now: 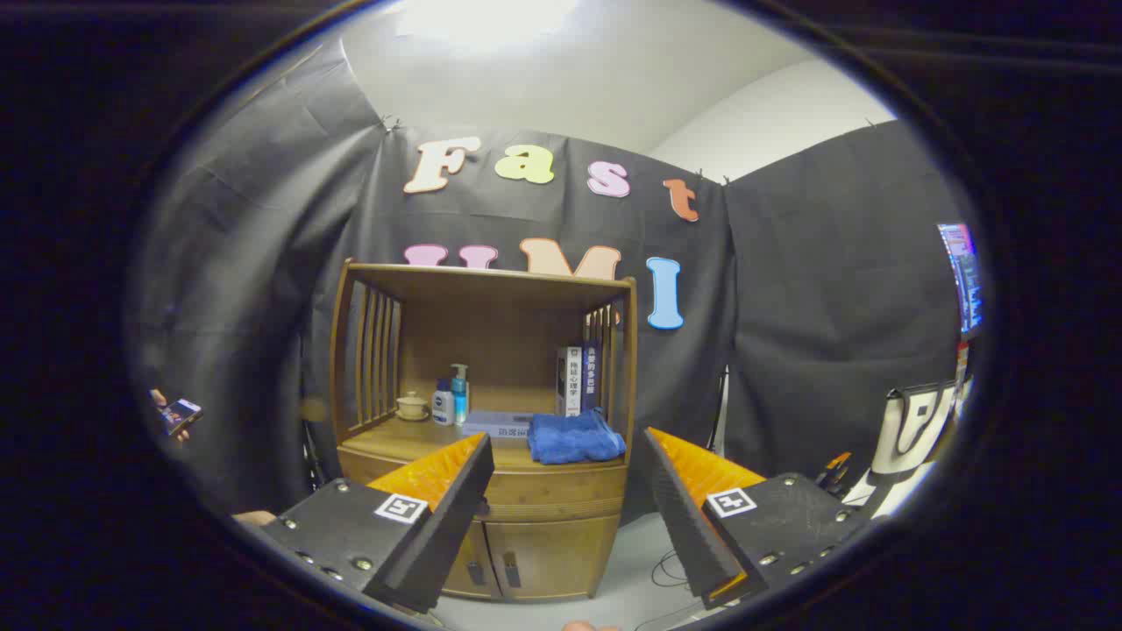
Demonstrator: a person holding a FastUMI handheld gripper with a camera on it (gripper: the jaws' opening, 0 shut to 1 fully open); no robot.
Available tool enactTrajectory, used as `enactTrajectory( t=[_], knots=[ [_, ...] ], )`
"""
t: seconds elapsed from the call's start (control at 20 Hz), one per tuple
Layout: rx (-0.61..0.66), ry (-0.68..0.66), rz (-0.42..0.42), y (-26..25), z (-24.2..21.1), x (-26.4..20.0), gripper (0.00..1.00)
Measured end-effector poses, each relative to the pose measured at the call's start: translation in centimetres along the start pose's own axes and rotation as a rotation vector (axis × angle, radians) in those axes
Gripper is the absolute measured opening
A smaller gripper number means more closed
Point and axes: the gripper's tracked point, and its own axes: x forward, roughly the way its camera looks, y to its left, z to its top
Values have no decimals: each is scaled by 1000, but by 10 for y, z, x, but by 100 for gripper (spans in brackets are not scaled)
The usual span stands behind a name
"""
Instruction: Pull open the drawer, take out the items inside it, and place them on the countertop above the cabinet.
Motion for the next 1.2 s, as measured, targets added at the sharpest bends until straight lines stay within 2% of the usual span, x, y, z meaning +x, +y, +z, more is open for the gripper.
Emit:
enactTrajectory(
  t=[0.25,0.6,1.0,1.2],
  knots=[
    [-2,3,20,6,-3,2,100],
    [29,59,58,12,-38,13,100],
    [42,88,100,29,-58,28,100],
    [19,119,117,39,-78,43,100]
  ],
)
